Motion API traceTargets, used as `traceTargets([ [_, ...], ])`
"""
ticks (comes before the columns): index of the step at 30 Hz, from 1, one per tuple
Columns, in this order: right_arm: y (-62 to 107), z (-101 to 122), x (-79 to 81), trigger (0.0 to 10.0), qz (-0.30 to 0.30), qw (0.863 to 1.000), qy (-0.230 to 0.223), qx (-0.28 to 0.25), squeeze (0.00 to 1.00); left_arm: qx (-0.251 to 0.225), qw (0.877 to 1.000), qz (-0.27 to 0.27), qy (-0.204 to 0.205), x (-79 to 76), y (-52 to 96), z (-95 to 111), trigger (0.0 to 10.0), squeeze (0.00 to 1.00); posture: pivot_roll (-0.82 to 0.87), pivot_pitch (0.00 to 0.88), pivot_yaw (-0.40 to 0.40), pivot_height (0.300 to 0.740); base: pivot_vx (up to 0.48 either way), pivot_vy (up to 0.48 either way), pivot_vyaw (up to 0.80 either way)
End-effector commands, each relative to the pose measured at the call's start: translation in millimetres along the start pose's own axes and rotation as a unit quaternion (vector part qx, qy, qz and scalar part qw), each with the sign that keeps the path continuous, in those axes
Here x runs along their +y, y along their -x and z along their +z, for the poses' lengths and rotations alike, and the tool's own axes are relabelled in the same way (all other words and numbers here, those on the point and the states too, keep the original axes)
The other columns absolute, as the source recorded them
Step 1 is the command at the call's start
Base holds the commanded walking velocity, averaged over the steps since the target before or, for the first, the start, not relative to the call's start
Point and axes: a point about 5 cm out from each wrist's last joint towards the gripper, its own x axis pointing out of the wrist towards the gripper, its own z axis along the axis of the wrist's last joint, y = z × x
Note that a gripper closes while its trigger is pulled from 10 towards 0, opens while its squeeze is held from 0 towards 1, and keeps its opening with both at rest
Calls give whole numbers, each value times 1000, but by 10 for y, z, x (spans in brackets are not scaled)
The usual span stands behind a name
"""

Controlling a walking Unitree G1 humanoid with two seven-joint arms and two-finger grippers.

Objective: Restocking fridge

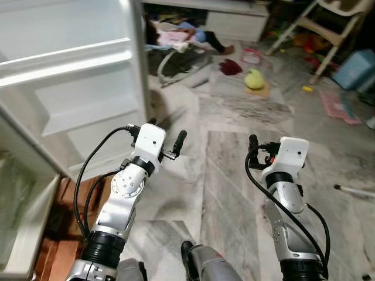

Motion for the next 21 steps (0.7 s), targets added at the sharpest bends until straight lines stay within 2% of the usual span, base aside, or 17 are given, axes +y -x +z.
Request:
traceTargets([
  [1,4,3,-25,10000,-6,1000,2,-3,0,-1,1000,-1,-1,-18,8,19,10000,0,-18,111,-68,740,0,0,-800],
  [11,4,3,-26,10000,-6,1000,2,-3,0,-1,1000,-1,-1,-19,10,22,10000,0,-18,111,-68,740,0,0,-800],
  [12,4,3,-26,10000,-6,1000,2,-3,0,-1,1000,-1,-1,-19,10,22,10000,0,-18,111,-68,740,0,-469,0],
  [13,9,5,-19,10000,-4,1000,0,-6,0,14,998,63,-22,156,127,-45,10000,0,-5,96,-58,740,0,-469,0],
  [14,18,13,-15,10000,-1,1000,-2,-11,0,30,988,141,-53,371,301,-110,10000,0,-6,98,-56,740,0,-469,0],
  [15,24,14,-15,10000,-1,1000,-3,-12,0,35,984,161,-63,425,353,-125,10000,0,-7,99,-53,740,0,-469,0],
  [21,42,5,16,10000,6,1000,-8,-12,0,51,980,182,-66,499,428,-178,10000,0,-6,103,-45,740,0,-471,0],
])
